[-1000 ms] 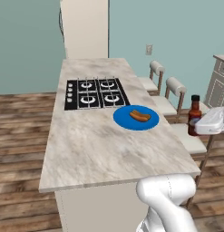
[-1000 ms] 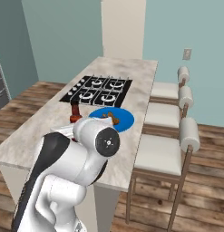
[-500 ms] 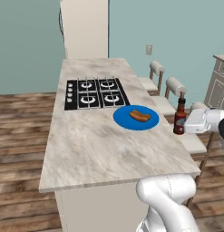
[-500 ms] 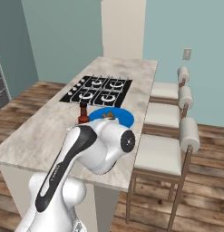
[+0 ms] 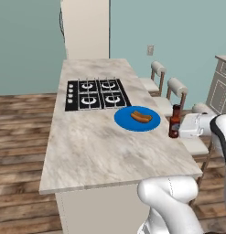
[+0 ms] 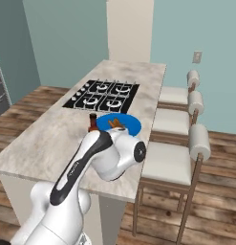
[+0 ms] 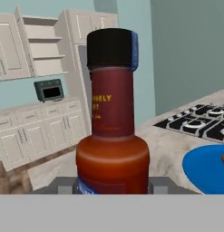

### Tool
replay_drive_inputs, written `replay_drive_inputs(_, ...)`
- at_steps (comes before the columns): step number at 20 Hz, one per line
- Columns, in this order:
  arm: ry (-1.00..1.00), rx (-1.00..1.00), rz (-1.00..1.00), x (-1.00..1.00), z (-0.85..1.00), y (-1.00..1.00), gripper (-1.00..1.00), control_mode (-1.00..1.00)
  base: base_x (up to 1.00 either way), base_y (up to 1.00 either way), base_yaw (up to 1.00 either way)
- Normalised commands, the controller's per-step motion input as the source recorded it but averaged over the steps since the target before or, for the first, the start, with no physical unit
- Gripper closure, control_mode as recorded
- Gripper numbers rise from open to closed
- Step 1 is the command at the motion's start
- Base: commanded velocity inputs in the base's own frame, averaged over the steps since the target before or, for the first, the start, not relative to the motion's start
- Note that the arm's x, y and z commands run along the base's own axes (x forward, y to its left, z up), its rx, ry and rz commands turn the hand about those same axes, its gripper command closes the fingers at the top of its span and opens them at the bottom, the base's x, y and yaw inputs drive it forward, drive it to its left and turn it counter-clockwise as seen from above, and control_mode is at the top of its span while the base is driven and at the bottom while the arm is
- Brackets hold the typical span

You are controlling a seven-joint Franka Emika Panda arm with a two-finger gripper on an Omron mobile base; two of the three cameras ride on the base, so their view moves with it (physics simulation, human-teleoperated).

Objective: Move the hot dog bun to the plate on the dining table and place the condiment next to that plate. Then navigate to the fridge and take the sausage and place it on the plate as well.

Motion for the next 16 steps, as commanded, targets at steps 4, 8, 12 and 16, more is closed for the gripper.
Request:
replay_drive_inputs(4,-0.10,0.00,0.03,0.30,-0.41,0.01,1.00,-1.00,0.00,0.00,0.00)
replay_drive_inputs(8,-0.09,0.00,0.03,0.29,-0.39,0.00,1.00,-1.00,0.00,0.00,0.00)
replay_drive_inputs(12,0.00,0.00,0.06,0.39,-0.36,0.01,1.00,-1.00,0.00,0.00,0.00)
replay_drive_inputs(16,0.02,0.00,0.10,0.40,-0.39,0.01,1.00,-1.00,0.00,0.00,0.00)
